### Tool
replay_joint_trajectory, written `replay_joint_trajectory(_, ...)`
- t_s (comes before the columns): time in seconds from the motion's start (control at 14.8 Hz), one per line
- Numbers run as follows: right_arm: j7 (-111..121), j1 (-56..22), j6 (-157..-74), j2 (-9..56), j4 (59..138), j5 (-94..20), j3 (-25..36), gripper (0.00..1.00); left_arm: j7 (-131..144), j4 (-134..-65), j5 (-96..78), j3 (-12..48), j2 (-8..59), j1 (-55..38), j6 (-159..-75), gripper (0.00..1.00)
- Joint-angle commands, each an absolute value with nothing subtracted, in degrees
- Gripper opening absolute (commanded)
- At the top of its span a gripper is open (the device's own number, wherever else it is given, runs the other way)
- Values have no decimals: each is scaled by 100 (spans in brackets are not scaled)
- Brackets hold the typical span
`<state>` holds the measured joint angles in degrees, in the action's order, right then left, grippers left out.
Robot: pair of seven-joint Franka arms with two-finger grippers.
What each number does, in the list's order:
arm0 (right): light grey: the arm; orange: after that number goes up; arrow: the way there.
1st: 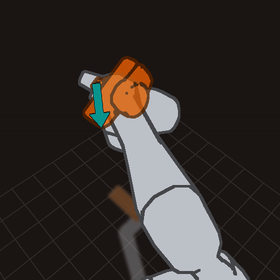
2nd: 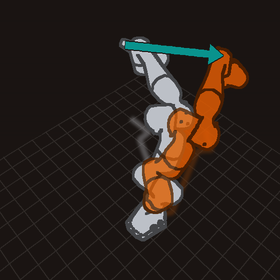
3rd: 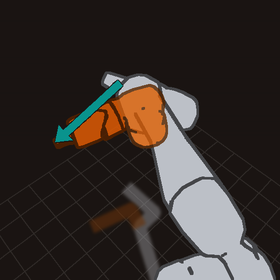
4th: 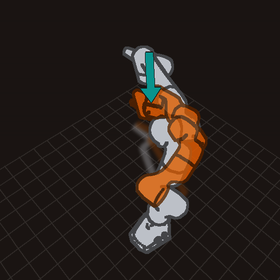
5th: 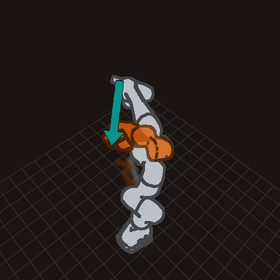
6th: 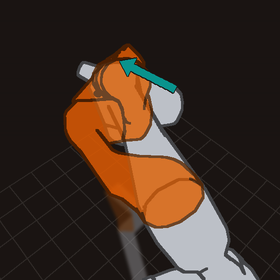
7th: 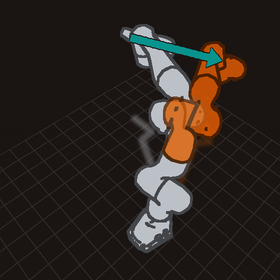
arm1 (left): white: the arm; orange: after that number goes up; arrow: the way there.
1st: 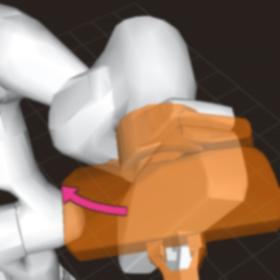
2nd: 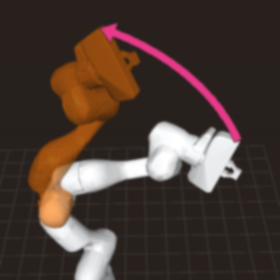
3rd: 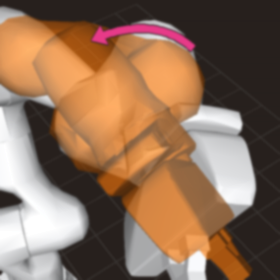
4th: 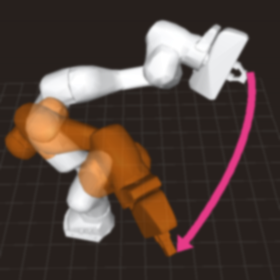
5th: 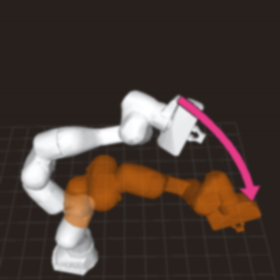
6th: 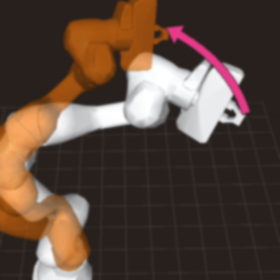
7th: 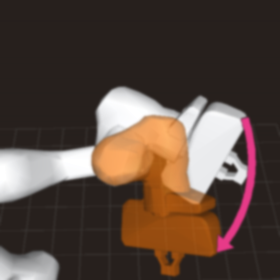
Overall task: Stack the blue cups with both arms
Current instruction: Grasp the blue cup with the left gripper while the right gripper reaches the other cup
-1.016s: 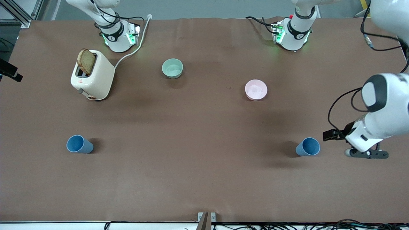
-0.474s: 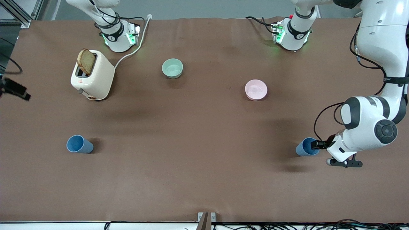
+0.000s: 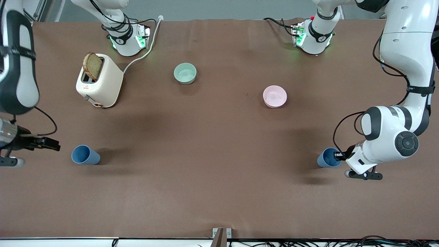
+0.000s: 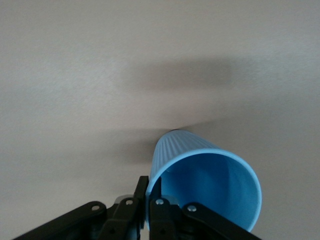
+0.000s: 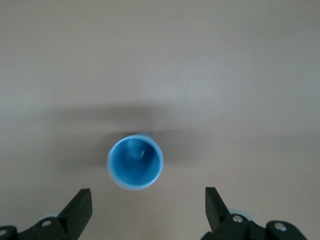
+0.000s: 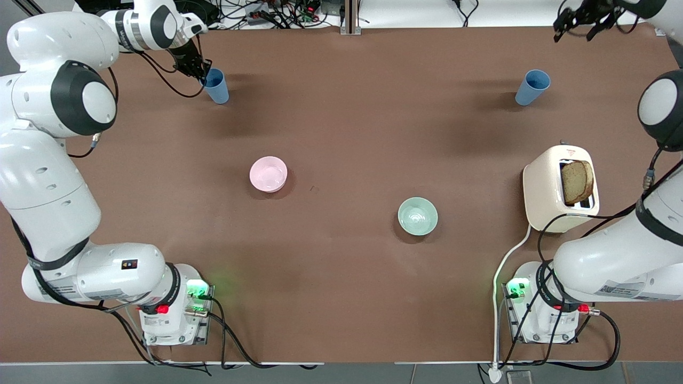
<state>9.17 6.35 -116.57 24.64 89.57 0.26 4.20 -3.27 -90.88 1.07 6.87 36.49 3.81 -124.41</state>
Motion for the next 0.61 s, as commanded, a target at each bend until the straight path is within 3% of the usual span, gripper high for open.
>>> replay_joint_trajectory(0.0,1221,844,-12495,2644,9552,-79,352,100,-90,-9026,44,1088,3569,325,-12463,0)
replay_joint_trajectory(0.27,1485,817,-13157,2777,10081,-79,352,100,1613,-8913,132,1871,3472,-59,-12428,0)
replay_joint_trajectory(0.54,1485,773,-13377,3058,10081,-79,343,100,3581,-8527,132,1837,3690,-1333,-12428,0)
